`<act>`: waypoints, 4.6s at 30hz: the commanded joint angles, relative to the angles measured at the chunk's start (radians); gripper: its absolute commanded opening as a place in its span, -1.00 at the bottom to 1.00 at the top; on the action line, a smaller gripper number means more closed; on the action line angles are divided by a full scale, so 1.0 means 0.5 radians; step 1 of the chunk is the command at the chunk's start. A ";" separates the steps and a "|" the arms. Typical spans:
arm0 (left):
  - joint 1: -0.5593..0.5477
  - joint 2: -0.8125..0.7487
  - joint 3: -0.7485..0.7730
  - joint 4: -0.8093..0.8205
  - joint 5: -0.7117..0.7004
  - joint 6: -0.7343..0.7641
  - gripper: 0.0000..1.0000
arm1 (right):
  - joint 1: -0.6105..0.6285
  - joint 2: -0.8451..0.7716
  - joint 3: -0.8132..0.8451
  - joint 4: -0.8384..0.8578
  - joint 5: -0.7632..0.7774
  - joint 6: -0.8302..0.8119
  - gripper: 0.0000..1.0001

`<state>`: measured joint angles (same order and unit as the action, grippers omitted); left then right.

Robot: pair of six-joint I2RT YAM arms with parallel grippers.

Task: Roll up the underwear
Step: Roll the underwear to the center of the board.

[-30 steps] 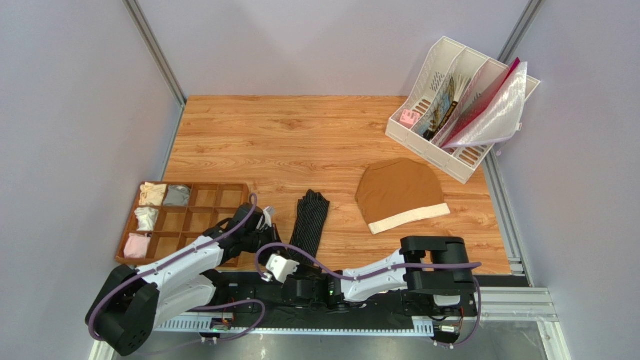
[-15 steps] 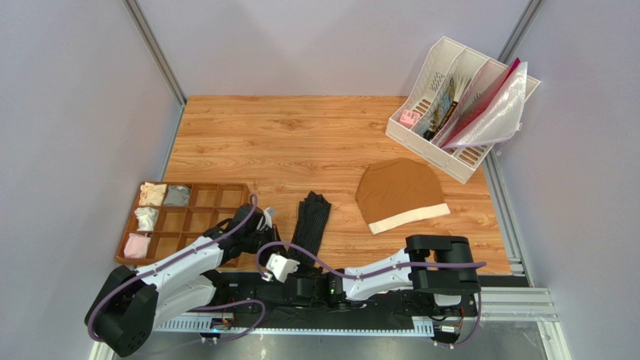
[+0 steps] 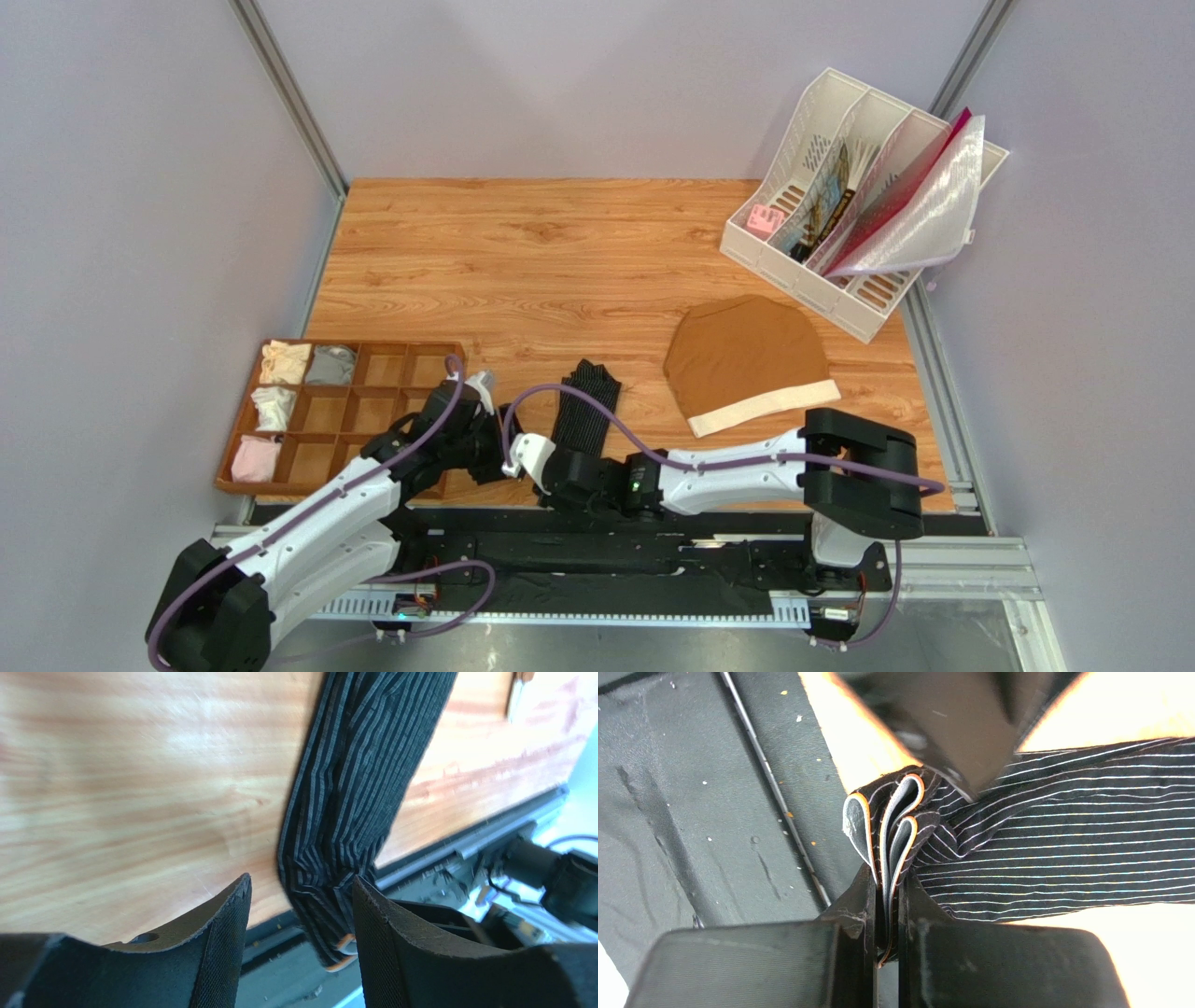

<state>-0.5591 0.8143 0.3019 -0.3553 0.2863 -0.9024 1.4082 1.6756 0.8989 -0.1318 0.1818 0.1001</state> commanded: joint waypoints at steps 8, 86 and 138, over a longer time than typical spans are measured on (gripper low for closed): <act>0.017 -0.260 -0.088 0.161 -0.367 0.071 0.20 | -0.414 -0.109 -0.009 -0.043 -0.765 -0.044 -1.00; -0.161 0.958 -0.135 1.629 -0.066 0.519 -1.00 | -1.307 0.138 0.576 -0.730 -1.344 -0.133 0.71; 0.001 1.130 0.274 0.665 0.317 0.446 -1.00 | -0.512 0.131 -0.052 -0.025 -0.001 -0.283 -0.49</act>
<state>-0.5667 1.3823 0.4484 0.0776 0.4252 -0.7277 1.1576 1.6810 0.8852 -0.0937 0.1345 -0.0380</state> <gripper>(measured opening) 0.018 0.300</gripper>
